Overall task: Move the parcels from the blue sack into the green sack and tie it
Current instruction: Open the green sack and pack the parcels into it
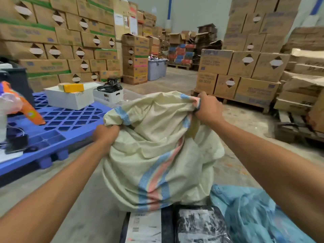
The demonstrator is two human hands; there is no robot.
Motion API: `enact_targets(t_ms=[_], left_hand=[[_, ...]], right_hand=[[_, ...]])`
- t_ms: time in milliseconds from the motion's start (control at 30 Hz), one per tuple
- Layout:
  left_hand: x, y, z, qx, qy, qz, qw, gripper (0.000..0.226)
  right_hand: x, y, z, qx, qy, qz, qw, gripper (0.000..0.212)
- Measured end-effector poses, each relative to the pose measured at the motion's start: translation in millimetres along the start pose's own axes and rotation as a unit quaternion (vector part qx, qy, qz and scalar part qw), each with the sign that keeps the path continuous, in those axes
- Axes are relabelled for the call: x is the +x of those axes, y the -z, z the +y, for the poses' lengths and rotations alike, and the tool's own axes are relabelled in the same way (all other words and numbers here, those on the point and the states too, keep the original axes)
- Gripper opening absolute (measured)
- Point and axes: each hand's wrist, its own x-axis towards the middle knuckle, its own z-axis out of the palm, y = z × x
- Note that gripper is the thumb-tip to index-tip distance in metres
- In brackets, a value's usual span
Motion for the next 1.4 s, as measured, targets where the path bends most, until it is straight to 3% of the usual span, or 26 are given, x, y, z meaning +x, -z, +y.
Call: enact_targets(t_ms=[133,233,267,333,433,567,600,633,700,733,767,800,867,933,967,1067,1133,1200,1300,1400], left_hand=[[31.5,-49.0,-19.9,-0.152,0.122,0.000,0.981,0.064],[52.2,-91.5,-53.9,-0.219,0.174,0.004,0.960,0.048],[52.9,-101.1,-63.3,-0.221,0.183,0.006,0.958,0.041],[57.8,-119.1,-94.8,-0.211,0.208,0.012,0.955,0.042],[61.7,-128.9,-144.8,-0.160,0.244,0.040,0.956,0.064],[53.1,-114.7,-169.7,0.013,0.233,0.117,0.965,0.075],[45.9,-109.6,-165.4,0.053,0.209,0.148,0.965,0.085],[41.7,-107.1,-162.6,0.113,0.122,0.192,0.967,0.092],[26.6,-107.7,-148.9,0.224,-0.200,0.220,0.928,0.089],[16.2,-115.4,-140.3,0.229,-0.359,0.163,0.890,0.082],[2.3,-128.9,-128.4,0.218,-0.461,0.070,0.857,0.074],[-9.9,-146.3,-118.4,0.216,-0.504,-0.038,0.836,0.064],[-22.2,-184.6,-102.6,0.269,-0.455,-0.247,0.812,0.039],[-8.9,-218.1,-109.0,0.359,-0.313,-0.340,0.811,0.025],[4.1,-224.6,-117.4,0.416,-0.255,-0.327,0.810,0.033],[48.8,-194.9,-140.3,0.506,-0.177,-0.152,0.830,0.047],[71.2,-161.4,-145.7,0.595,-0.163,-0.110,0.779,0.071],[85.8,-134.9,-138.1,0.665,-0.137,-0.146,0.720,0.091],[94.4,-130.2,-120.8,0.696,-0.113,-0.169,0.689,0.093],[76.5,-143.3,-96.5,0.745,-0.199,-0.096,0.630,0.085]], right_hand=[[15.8,-51.6,-14.6,-0.111,0.078,0.160,0.978,0.067],[9.1,-111.4,-18.6,-0.042,0.205,0.181,0.961,0.069],[-2.2,-131.4,-20.6,0.016,0.230,0.139,0.963,0.063],[-32.3,-180.9,-20.6,0.118,0.216,-0.019,0.969,0.045],[-77.8,-246.3,-4.8,0.091,0.171,-0.200,0.961,0.038],[-98.2,-274.9,24.3,0.192,0.142,-0.222,0.945,0.059],[-97.1,-275.6,27.8,0.223,0.124,-0.202,0.946,0.053],[-93.5,-275.6,30.3,0.246,0.101,-0.182,0.947,0.044],[-82.5,-272.4,32.1,0.259,0.056,-0.176,0.948,0.032],[-76.8,-270.7,32.2,0.253,0.036,-0.194,0.947,0.027],[-73.0,-270.0,31.3,0.242,0.022,-0.215,0.946,0.023],[-71.5,-269.7,29.9,0.227,0.012,-0.229,0.946,0.019],[-74.4,-269.8,26.8,0.193,0.004,-0.242,0.951,0.019],[-81.7,-269.5,28.0,0.111,0.018,-0.257,0.960,0.033],[-85.6,-268.9,31.8,0.039,0.038,-0.273,0.961,0.040],[-89.2,-267.2,61.1,-0.183,0.086,-0.325,0.924,0.044],[-77.6,-266.2,89.3,-0.276,0.071,-0.369,0.885,0.048],[-56.5,-263.9,109.4,-0.330,0.041,-0.399,0.855,0.060],[-24.9,-252.0,108.1,-0.400,-0.003,-0.407,0.821,0.067],[-23.9,-238.0,78.5,-0.387,0.089,-0.422,0.815,0.047]])
